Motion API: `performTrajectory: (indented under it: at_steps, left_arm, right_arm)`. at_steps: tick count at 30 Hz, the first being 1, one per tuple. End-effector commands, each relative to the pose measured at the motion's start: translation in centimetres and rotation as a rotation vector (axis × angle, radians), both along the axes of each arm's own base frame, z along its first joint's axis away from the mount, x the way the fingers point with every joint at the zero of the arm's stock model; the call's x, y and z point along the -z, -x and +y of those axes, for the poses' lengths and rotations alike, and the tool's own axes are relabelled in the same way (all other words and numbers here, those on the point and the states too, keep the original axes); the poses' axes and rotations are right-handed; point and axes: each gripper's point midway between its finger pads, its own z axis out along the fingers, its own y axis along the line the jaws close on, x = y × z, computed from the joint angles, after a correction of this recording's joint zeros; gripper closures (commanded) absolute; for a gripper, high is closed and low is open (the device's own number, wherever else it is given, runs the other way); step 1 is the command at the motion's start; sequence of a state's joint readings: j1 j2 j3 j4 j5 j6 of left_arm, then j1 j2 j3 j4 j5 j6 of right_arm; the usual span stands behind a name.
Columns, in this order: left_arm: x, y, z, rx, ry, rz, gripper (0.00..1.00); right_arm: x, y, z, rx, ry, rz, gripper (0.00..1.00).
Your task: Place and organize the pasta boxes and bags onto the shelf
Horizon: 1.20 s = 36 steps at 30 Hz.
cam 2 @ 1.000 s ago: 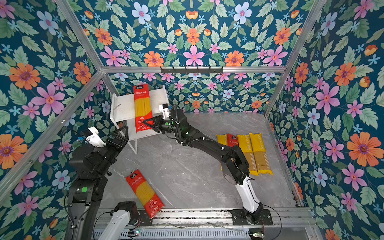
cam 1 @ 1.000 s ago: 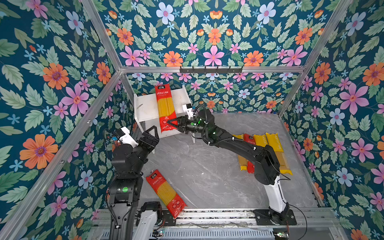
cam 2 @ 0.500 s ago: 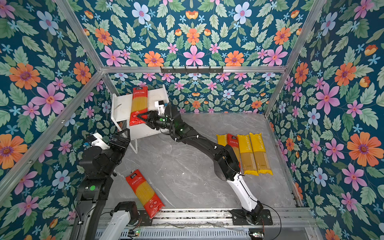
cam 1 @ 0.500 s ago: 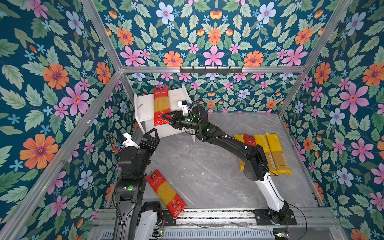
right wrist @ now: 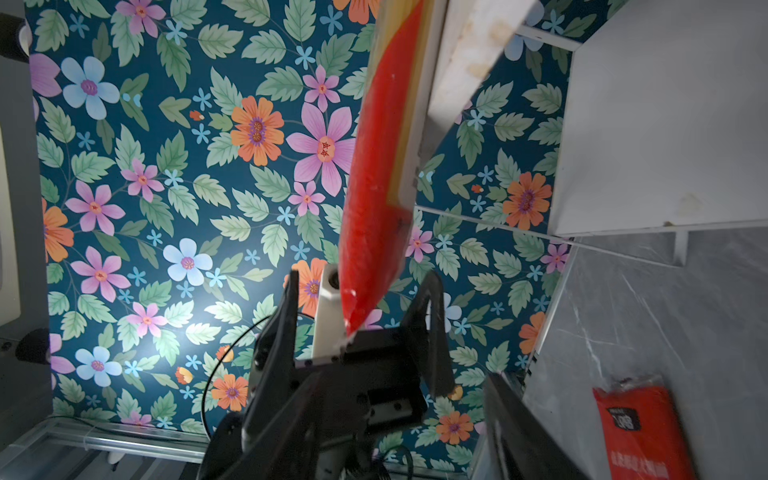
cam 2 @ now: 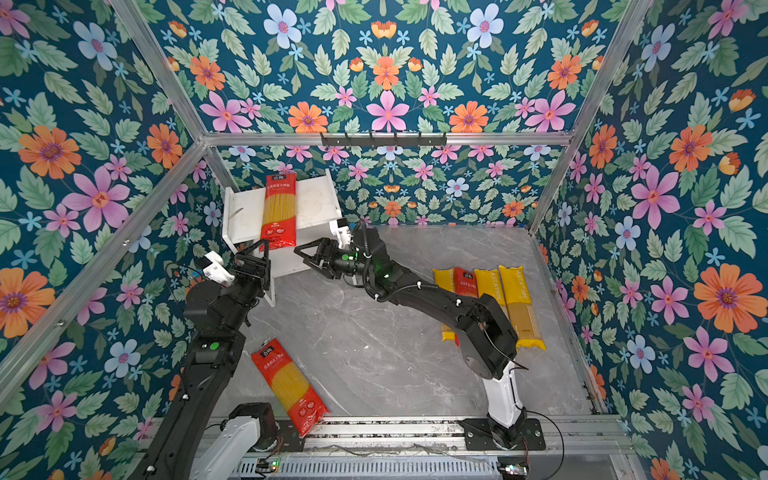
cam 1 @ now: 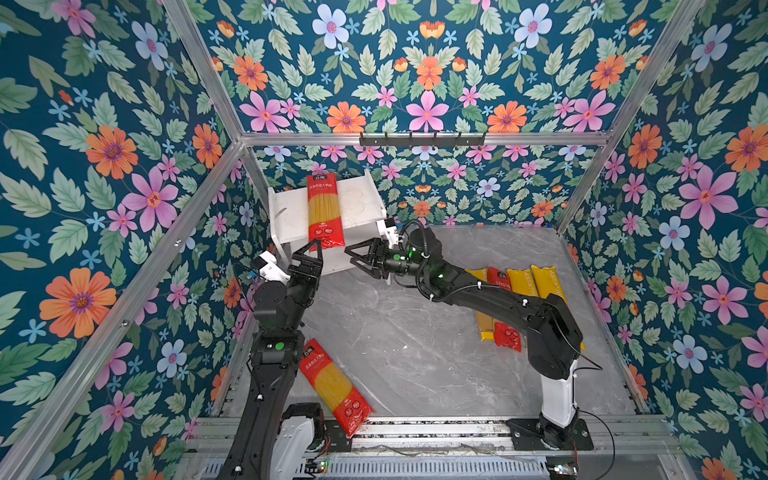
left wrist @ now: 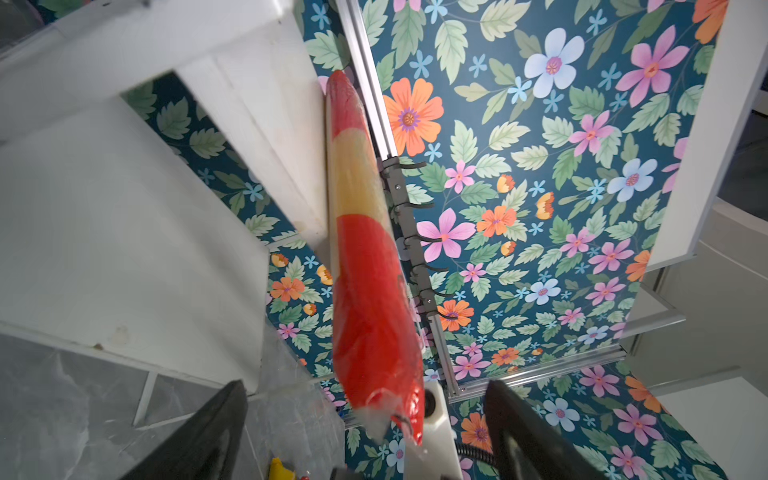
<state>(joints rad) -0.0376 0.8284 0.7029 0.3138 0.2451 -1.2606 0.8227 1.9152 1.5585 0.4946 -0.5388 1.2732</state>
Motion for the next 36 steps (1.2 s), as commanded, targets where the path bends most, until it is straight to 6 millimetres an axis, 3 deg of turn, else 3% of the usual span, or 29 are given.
performTrajectory:
  at_steps: [1, 9, 14, 29, 32, 36]
  left_arm:
    - [-2.9, -0.4, -0.9, 0.028, 0.007, -0.106, 0.12]
    - [-2.1, -2.0, -3.4, 0.057, -0.002, -0.085, 0.37]
    - [-1.2, -1.7, -1.9, -0.035, 0.002, -0.055, 0.61]
    - [-1.1, 0.1, 1.2, -0.195, 0.006, -0.074, 0.92]
    - [-1.1, 0.0, 0.6, -0.162, 0.008, -0.077, 0.86]
    - [-1.2, 0.2, 0.0, -0.123, 0.018, -0.079, 0.53]
  right_arm:
    - [-0.8, 1.3, -1.8, 0.025, -0.021, -0.072, 0.39]
    - [4.0, 2.5, -4.7, 0.072, 0.079, -0.048, 0.39]
    - [5.7, 2.7, -4.7, 0.063, 0.077, -0.013, 0.39]
    - [7.0, 2.8, -4.1, 0.038, 0.075, 0.028, 0.41]
    - [7.2, 2.9, -4.0, 0.035, 0.078, 0.031, 0.41]
    - [7.4, 3.1, -3.8, 0.032, 0.080, 0.033, 0.41]
